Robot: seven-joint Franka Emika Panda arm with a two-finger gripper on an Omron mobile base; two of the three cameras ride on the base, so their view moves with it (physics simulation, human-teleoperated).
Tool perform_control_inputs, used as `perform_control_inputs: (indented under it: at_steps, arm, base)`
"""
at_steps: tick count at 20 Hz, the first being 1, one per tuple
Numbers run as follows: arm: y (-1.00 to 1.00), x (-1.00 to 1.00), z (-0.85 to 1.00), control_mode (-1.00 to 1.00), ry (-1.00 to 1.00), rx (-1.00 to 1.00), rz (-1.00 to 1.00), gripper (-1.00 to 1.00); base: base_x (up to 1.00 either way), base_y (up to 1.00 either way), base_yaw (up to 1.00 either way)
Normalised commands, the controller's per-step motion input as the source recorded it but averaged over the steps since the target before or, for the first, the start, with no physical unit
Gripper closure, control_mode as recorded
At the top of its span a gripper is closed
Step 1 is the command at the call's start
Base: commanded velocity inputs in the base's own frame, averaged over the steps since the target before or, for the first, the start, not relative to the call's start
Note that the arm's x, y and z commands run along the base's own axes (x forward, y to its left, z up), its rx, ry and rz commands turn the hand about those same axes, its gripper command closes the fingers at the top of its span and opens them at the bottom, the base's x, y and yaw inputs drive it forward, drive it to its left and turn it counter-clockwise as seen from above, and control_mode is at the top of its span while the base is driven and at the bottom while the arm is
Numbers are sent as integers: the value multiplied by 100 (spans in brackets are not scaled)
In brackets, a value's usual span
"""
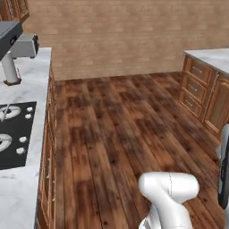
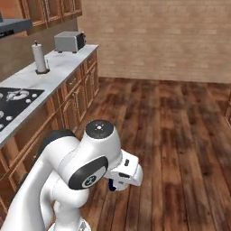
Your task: Clear the mugs and bowl far away from the sink.
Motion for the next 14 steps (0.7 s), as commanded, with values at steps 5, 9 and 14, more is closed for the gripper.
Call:
perform_control_inputs:
  at_steps: [5,9,14]
  arm:
    - [0,0,0,100,0,0,0,100]
    - [0,0,0,100,0,0,0,100]
    - [0,0,0,100,0,0,0,100]
  base:
    - [-64,80,71]
    - [-54,48,68]
    - [-68,3,68]
